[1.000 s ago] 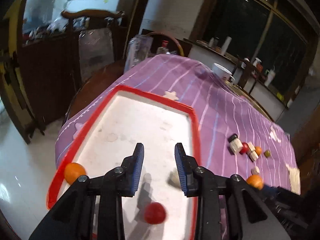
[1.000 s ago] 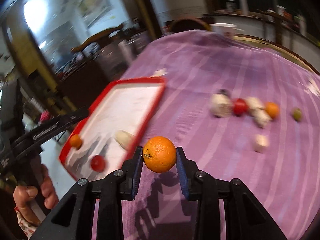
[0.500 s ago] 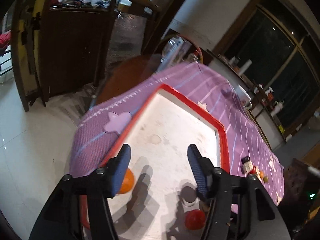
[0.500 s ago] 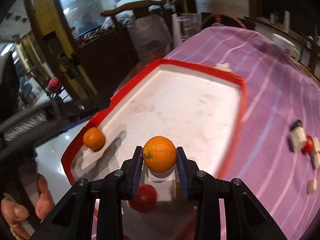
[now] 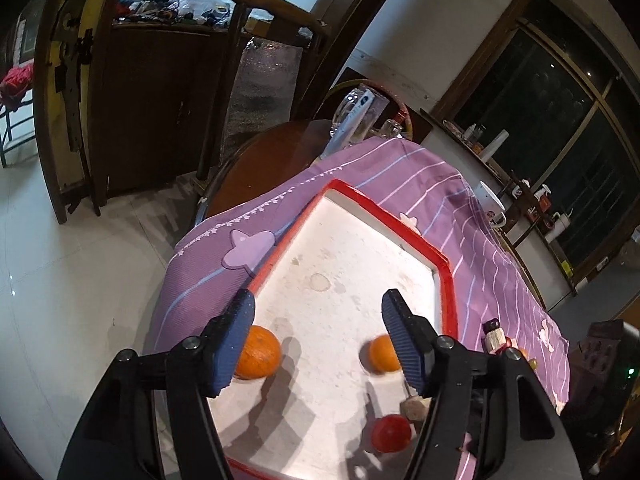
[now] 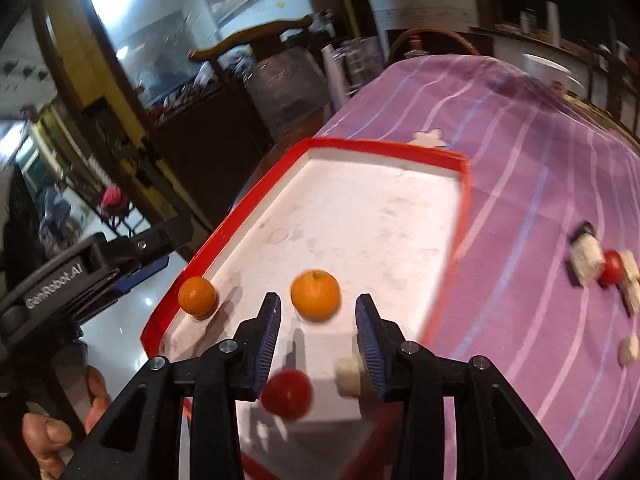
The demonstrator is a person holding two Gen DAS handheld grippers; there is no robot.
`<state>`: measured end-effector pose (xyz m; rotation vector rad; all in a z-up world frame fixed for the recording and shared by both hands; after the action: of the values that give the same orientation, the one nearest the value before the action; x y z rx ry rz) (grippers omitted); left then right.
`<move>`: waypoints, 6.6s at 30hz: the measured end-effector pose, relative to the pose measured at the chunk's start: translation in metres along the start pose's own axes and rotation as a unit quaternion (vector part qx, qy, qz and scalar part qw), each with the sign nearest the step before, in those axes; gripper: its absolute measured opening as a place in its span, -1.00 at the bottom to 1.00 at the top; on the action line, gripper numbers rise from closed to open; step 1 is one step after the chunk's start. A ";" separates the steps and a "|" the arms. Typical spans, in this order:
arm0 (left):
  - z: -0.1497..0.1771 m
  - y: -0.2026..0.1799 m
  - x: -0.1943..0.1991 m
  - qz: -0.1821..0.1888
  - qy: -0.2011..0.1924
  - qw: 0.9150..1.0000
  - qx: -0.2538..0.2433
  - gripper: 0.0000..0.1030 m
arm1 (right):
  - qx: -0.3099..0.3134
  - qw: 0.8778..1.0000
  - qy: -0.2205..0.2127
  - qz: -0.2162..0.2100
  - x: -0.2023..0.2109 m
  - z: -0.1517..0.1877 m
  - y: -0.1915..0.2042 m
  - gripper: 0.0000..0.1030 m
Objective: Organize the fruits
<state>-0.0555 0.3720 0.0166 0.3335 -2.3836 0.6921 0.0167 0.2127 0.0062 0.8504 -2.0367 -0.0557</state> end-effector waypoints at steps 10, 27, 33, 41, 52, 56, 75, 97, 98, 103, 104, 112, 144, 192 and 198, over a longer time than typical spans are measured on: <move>0.014 -0.052 0.024 0.001 -0.007 0.999 -0.054 0.39 | -0.054 0.995 -0.050 0.065 0.096 0.035 -0.097 -0.14; 0.069 -0.221 -0.013 0.055 0.061 0.974 -0.211 0.51 | -0.122 0.977 -0.078 0.154 0.168 0.028 -0.244 -0.13; 0.062 -0.258 -0.074 0.075 0.102 0.976 -0.178 0.50 | -0.144 0.976 -0.088 0.139 0.143 -0.009 -0.268 -0.13; 0.080 -0.276 -0.143 0.101 0.161 0.974 -0.127 0.24 | -0.192 0.975 -0.080 0.078 0.104 -0.028 -0.290 -0.14; 0.095 -0.278 -0.170 0.086 0.150 0.973 -0.152 0.22 | -0.192 0.973 -0.075 0.103 0.085 -0.020 -0.300 -0.11; 0.094 -0.279 -0.166 0.097 0.137 0.972 -0.164 -0.34 | -0.199 0.971 -0.071 0.108 0.079 -0.017 -0.303 -0.17; 0.092 -0.268 -0.170 0.095 0.112 0.975 -0.167 -0.33 | -0.225 0.964 -0.093 0.106 0.079 -0.012 -0.307 -0.30; -0.019 -0.069 -0.049 -0.045 0.056 0.984 -0.162 -0.32 | -0.081 0.994 -0.069 0.009 0.088 -0.038 -0.098 -0.29; -0.021 -0.056 -0.054 -0.052 0.063 0.985 -0.153 -0.32 | -0.073 0.995 -0.061 0.004 0.078 -0.038 -0.087 -0.29; -0.021 -0.015 -0.080 -0.058 0.104 0.986 -0.119 -0.32 | -0.029 1.000 -0.004 0.004 0.010 -0.032 -0.034 -0.29; -0.019 -0.012 -0.082 -0.053 0.110 0.986 -0.115 -0.32 | -0.023 1.000 0.002 0.009 0.001 -0.030 -0.029 -0.29; -0.014 -0.013 -0.090 -0.035 0.119 0.986 -0.113 -0.32 | 0.014 0.998 0.022 0.058 -0.045 -0.023 -0.015 -0.25; 0.074 -0.129 0.072 -0.004 -0.001 0.981 -0.192 0.42 | -0.157 0.963 -0.187 0.112 0.228 0.076 -0.133 0.17; -0.136 -0.023 0.262 -0.219 -0.285 0.885 -0.294 0.67 | 0.034 0.941 -0.216 0.257 0.391 -0.145 0.056 0.35; -0.113 -0.040 0.220 -0.176 -0.232 0.910 -0.294 0.67 | 0.007 0.965 -0.129 0.228 0.312 -0.095 0.000 0.35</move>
<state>-0.1529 0.3869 0.2464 0.6944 -2.7177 -0.3174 -0.0231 0.0551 0.2890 0.3782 -2.4363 0.1107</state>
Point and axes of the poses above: each gripper's, at about its wrist camera, not at the fingertips, and x roughly against the way its jaws point, y to its left, z to its underside, the point moved 8 cm from there along -x, roughly the way its jaws point, and after that the axes turned 5 degrees about -x, right-handed, at the moved point
